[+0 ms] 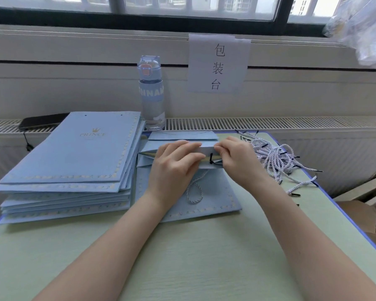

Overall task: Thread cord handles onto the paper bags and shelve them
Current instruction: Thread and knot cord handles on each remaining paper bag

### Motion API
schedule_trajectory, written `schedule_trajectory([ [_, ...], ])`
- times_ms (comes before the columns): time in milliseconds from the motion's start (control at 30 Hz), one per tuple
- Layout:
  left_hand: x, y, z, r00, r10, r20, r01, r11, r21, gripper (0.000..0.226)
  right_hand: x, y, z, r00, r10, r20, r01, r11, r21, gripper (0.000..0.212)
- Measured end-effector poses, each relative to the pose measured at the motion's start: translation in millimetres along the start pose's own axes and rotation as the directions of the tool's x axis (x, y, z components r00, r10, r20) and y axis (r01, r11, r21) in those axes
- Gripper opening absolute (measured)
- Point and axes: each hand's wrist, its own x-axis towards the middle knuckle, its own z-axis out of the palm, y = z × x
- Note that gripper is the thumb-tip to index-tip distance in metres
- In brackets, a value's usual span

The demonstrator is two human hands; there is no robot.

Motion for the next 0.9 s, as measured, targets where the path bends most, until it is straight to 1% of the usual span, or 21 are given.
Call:
schedule_trajectory([
  [100, 2, 4, -2, 0.996, -0.076, -0.054, 0.081, 0.993, 0.088, 0.009, -2, -6, 4, 0.988, -0.005, -0.153, 0.008, 1.0, 0.021, 0.017],
  [167, 3, 6, -6, 0.991, -0.119, -0.057, 0.125, 0.983, 0.131, 0.01, -4, -10, 9, 0.975, 0.007, -0.223, 0.001, 0.999, 0.034, 0.017],
  [233, 3, 10, -7, 0.988, -0.155, 0.001, 0.154, 0.982, 0.111, 0.014, -5, -12, 14, 0.963, 0.002, -0.27, 0.007, 0.999, 0.033, 0.018],
  [267, 4, 13, -6, 0.979, -0.201, 0.044, 0.198, 0.978, 0.073, 0.018, -5, -13, 16, 0.958, 0.0, -0.285, 0.009, 1.0, 0.03, 0.018],
  [333, 7, 20, -6, 0.934, -0.335, 0.122, 0.337, 0.942, 0.01, 0.024, -6, -16, 18, 0.952, -0.001, -0.307, 0.012, 0.999, 0.034, 0.02],
  [400, 10, 28, -8, 0.872, -0.465, 0.157, 0.466, 0.884, 0.029, 0.023, -8, -19, 19, 0.948, -0.001, -0.317, 0.015, 0.999, 0.042, 0.019],
  [500, 12, 32, -12, 0.794, -0.579, 0.187, 0.579, 0.813, 0.063, 0.018, -9, -24, 21, 0.951, 0.006, -0.31, 0.013, 0.998, 0.061, 0.019],
  [567, 12, 32, -12, 0.773, -0.605, 0.193, 0.609, 0.792, 0.04, 0.019, -9, -24, 21, 0.951, 0.011, -0.309, 0.011, 0.997, 0.071, 0.019],
  [667, 15, 34, -11, 0.764, -0.61, 0.209, 0.627, 0.779, -0.017, 0.027, -8, -24, 18, 0.949, 0.016, -0.314, 0.011, 0.996, 0.084, 0.016],
  [800, 12, 30, -10, 0.813, -0.546, 0.201, 0.574, 0.81, -0.123, 0.021, -7, -19, 14, 0.952, 0.056, -0.301, -0.025, 0.994, 0.103, 0.014],
  [900, 9, 28, -8, 0.857, -0.488, 0.166, 0.513, 0.842, -0.168, 0.017, -4, -13, 7, 0.964, 0.046, -0.263, -0.019, 0.994, 0.105, 0.012],
])
